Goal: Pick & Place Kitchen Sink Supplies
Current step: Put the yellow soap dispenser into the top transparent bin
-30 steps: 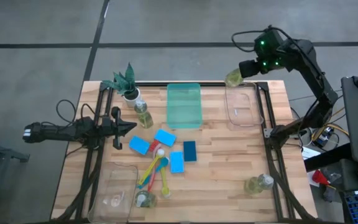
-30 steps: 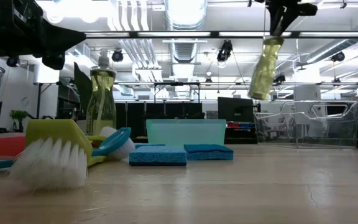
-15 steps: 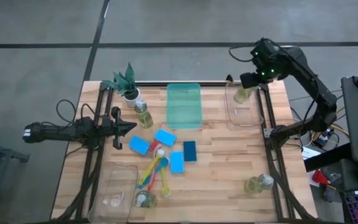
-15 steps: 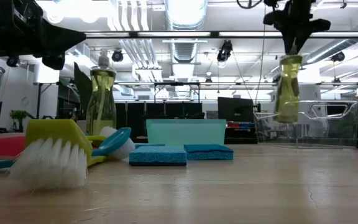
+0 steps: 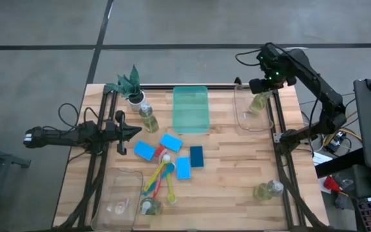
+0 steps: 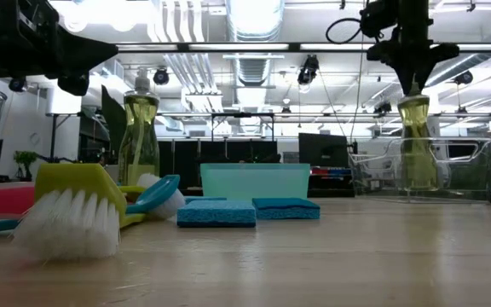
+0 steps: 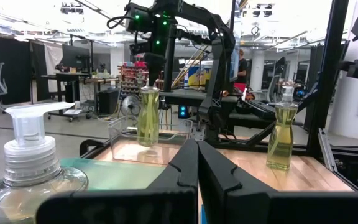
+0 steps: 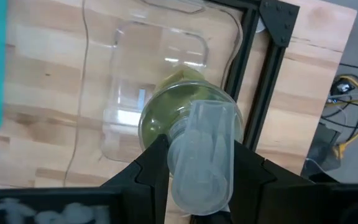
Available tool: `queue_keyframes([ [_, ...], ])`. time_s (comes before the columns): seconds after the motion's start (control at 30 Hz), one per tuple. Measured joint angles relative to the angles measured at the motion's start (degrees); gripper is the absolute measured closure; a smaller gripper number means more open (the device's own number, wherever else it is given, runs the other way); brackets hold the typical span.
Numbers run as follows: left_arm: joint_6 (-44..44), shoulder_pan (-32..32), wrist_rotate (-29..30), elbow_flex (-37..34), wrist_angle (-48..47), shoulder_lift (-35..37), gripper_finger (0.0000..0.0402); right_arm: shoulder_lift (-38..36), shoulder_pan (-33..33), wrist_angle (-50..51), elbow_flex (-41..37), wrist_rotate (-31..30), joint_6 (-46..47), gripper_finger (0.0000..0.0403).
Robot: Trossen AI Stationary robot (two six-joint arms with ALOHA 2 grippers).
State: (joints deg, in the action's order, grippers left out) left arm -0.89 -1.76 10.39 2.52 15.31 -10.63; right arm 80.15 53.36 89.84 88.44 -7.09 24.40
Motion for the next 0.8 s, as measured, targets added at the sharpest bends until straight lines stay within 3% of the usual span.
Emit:
queue_keyframes([
  [0.8,-0.01,0.01,-0.02,0.02,0.02,-0.01,0.0399,4.12,2.05,-0.97,1.88,-0.36,-1.87,0.0291],
])
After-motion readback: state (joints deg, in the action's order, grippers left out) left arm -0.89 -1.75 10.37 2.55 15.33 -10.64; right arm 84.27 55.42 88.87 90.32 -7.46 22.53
